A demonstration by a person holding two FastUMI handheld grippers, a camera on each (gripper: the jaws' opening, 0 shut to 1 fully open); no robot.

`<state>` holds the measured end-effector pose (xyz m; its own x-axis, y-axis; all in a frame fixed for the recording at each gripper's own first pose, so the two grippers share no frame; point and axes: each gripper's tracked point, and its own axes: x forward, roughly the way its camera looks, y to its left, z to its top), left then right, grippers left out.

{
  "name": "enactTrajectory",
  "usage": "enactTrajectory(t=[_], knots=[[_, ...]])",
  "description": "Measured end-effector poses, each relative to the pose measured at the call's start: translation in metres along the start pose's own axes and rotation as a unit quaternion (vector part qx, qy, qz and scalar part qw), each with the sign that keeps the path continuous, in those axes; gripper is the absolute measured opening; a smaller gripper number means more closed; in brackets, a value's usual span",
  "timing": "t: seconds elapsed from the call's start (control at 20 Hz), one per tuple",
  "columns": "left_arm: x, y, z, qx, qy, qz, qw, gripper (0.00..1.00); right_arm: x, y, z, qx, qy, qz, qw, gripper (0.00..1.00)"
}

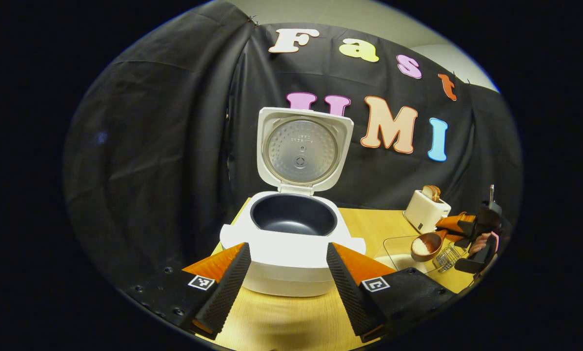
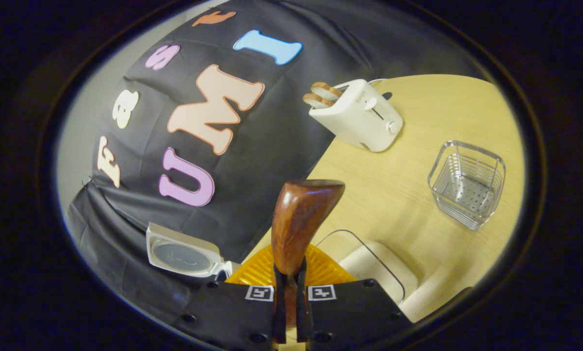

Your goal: Close the left gripper, press the button to open the rice cooker; take a wooden spoon from the chopstick holder with the right hand, scoop a spoonful of rice and pour it into the rice cooker, then put the wooden spoon back into the chopstick holder.

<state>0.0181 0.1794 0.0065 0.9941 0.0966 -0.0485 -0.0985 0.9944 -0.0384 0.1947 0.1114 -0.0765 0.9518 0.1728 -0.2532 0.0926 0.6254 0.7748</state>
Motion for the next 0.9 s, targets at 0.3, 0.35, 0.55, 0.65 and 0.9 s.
enactTrajectory(t=[0.3,0.35,0.55,0.65,0.9], knots=[[-0.001,-0.003,0.000,-0.011,-0.003,-0.014,1.000,0.93,-0.007,0.050,0.014,0.038,-0.010,0.047,0.998,0.11],[-0.001,-0.002,0.001,-0.011,-0.004,-0.015,1.000,0.93,-0.007,0.063,0.012,0.044,-0.008,0.058,0.997,0.11],[-0.005,0.007,0.003,-0.009,-0.010,-0.016,1.000,0.93,-0.001,0.115,0.001,0.063,-0.003,0.100,0.993,0.11],[-0.006,0.011,0.005,-0.013,-0.011,-0.014,1.000,0.93,0.009,0.132,-0.010,0.061,0.000,0.102,0.993,0.11],[-0.016,0.030,0.004,-0.019,-0.014,-0.003,1.000,0.93,0.034,0.176,-0.060,0.061,0.023,0.111,0.992,0.11]])
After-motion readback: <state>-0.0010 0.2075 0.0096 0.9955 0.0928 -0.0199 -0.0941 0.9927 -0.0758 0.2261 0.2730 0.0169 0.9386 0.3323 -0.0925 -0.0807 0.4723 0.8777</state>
